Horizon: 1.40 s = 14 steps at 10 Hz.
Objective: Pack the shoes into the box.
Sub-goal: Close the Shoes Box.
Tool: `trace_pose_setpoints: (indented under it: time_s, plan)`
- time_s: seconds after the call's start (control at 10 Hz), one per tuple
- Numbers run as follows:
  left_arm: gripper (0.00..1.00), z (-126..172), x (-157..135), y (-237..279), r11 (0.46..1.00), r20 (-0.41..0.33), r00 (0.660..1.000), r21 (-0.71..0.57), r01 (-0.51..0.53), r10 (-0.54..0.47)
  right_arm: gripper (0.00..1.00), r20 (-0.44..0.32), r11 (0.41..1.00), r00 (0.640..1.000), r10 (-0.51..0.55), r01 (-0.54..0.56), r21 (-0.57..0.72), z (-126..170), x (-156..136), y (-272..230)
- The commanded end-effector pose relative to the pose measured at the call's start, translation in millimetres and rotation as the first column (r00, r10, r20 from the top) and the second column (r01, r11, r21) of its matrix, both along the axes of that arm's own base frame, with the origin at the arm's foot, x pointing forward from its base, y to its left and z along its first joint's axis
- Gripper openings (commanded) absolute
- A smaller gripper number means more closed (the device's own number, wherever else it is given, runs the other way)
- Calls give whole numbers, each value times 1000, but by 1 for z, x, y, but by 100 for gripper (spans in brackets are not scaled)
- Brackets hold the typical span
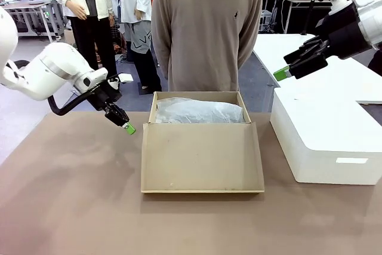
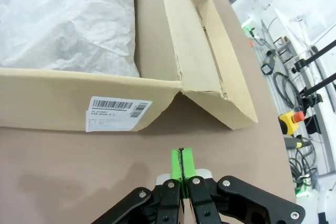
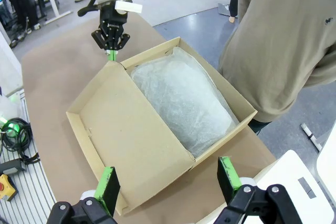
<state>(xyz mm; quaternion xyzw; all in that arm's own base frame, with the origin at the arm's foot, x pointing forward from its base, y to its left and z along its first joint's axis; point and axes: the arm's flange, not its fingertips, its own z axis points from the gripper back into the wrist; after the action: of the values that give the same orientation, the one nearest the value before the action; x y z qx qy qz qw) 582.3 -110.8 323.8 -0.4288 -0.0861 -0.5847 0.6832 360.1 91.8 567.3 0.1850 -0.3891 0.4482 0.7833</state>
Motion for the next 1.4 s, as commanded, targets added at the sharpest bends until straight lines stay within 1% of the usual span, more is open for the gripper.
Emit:
trace_pose_setpoints:
  time_s: [0.0,0.2,0.5,0.7,1.1,1.3]
  plan:
    - [0,-6,4,-3,998,-28,1000,-55,8,-10,100,14,1000,1000,23,-23,16,-1,4,-1]
    - [0,-15,4,-7,998,-55,998,-53,21,-24,100,14,1000,1000,23,-23,16,-1,4,-1]
    - [0,-28,3,-18,996,-112,990,-26,86,-88,100,14,1000,1000,23,-23,16,-1,4,-1]
    - [0,-33,3,-26,994,-131,985,-22,109,-111,100,14,1000,1000,23,-23,16,-1,4,-1]
    - [0,-38,-5,-33,993,-136,984,-45,111,-116,100,14,1000,1000,23,-23,16,-1,4,-1]
    - [0,-37,-17,-36,996,-128,988,-32,80,-84,100,14,1000,1000,23,-23,16,-1,4,-1]
